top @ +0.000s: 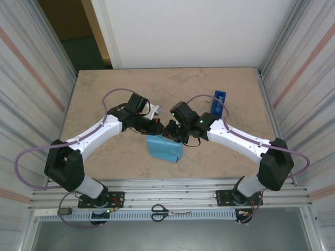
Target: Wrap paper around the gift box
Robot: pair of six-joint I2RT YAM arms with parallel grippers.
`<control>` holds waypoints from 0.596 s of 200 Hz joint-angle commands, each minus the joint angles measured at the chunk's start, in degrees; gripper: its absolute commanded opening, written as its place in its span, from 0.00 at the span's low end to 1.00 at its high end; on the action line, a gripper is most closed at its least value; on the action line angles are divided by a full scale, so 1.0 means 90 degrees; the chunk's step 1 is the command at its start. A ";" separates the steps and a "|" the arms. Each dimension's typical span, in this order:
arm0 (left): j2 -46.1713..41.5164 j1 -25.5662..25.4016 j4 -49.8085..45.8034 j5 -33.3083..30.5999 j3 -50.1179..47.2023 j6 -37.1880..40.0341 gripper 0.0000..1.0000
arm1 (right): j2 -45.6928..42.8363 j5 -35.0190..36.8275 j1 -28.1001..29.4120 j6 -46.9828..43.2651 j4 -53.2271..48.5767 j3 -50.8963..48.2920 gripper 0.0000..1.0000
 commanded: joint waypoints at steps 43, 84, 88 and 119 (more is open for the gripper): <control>0.0496 -0.0418 -0.0442 -0.0250 -0.0430 0.0216 0.00 | -0.0290 0.0290 0.0158 -0.0153 0.0289 0.0283 0.33; 0.0465 -0.0416 -0.0428 -0.0226 -0.0410 0.0204 0.00 | -0.0512 0.0161 0.0189 -0.0154 0.0695 -0.0028 0.03; 0.0460 -0.0416 -0.0428 -0.0222 -0.0410 0.0203 0.00 | -0.0503 0.0129 0.0197 -0.0147 0.0719 -0.0033 0.02; 0.0426 -0.0414 -0.0428 -0.0253 -0.0412 0.0180 0.00 | -0.0573 0.0416 0.0262 -0.0043 0.0383 -0.0088 0.01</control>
